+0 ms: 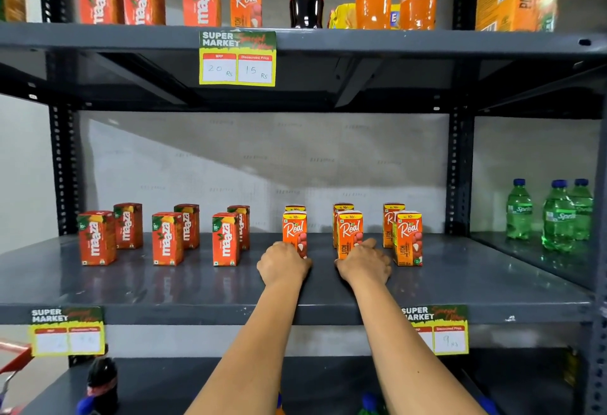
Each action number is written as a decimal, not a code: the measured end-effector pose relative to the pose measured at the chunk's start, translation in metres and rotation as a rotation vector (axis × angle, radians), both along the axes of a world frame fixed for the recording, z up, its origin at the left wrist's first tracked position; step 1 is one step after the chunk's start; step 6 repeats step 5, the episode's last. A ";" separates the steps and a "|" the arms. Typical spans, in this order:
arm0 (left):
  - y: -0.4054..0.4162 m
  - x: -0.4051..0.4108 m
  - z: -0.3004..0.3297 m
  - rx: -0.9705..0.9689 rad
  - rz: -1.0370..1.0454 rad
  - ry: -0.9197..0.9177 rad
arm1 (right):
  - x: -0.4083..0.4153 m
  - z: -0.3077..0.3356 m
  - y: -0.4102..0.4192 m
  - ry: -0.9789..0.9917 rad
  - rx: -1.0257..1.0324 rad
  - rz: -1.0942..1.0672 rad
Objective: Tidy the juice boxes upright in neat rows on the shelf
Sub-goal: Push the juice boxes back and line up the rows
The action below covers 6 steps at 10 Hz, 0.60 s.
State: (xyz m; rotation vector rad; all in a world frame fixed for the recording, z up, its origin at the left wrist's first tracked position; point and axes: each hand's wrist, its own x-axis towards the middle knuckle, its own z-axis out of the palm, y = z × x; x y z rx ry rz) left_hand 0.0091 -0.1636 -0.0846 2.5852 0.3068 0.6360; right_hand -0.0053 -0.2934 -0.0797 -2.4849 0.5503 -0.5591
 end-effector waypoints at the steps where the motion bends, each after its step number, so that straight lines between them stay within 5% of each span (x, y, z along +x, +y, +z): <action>1: -0.002 -0.002 -0.001 -0.088 0.004 -0.033 | 0.000 0.000 0.001 0.008 0.005 0.024; 6: 0.007 -0.020 0.004 -0.150 -0.152 -0.028 | -0.025 0.004 0.005 -0.128 0.130 0.050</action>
